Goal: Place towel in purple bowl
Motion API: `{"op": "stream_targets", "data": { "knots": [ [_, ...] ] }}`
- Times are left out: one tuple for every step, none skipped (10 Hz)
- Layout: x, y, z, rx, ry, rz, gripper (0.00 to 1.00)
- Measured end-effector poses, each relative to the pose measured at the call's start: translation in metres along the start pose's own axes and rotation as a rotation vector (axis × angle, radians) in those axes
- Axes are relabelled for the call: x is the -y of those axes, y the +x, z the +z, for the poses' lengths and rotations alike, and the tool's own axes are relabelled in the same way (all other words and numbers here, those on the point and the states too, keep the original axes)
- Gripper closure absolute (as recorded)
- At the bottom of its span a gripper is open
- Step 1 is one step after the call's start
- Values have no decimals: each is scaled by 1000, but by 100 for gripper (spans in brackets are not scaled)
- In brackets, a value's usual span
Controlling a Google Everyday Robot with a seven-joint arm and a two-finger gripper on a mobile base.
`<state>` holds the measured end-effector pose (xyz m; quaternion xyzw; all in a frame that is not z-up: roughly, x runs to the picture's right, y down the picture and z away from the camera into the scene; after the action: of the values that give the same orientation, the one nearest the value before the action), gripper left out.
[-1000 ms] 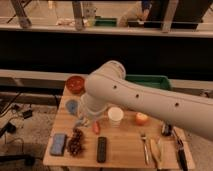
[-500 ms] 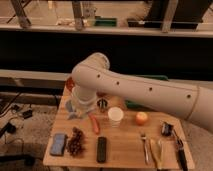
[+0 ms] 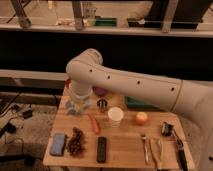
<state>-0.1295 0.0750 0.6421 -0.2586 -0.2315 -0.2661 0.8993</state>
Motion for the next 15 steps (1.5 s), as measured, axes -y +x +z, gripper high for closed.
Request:
{"op": "stream_targets", "data": {
  "knots": [
    [0, 0, 0, 0, 1, 0, 100],
    [0, 0, 0, 1, 1, 0, 100],
    [0, 0, 0, 1, 2, 0, 100],
    [0, 0, 0, 1, 2, 0, 100],
    [1, 0, 0, 1, 2, 0, 100],
    [1, 0, -1, -2, 3, 2, 100],
    [2, 2, -3, -9, 5, 10, 100],
    [4, 10, -5, -21, 8, 22, 100],
    [5, 26, -8, -37, 12, 38, 100],
    [4, 41, -12, -49, 12, 59, 100],
    [9, 55, -13, -61, 18, 79, 100],
    [14, 67, -14, -77, 27, 92, 100],
    [15, 83, -16, -97, 27, 115, 100],
    [16, 98, -18, -119, 27, 136, 100],
    [19, 109, -19, -132, 33, 152, 100]
  ]
}}
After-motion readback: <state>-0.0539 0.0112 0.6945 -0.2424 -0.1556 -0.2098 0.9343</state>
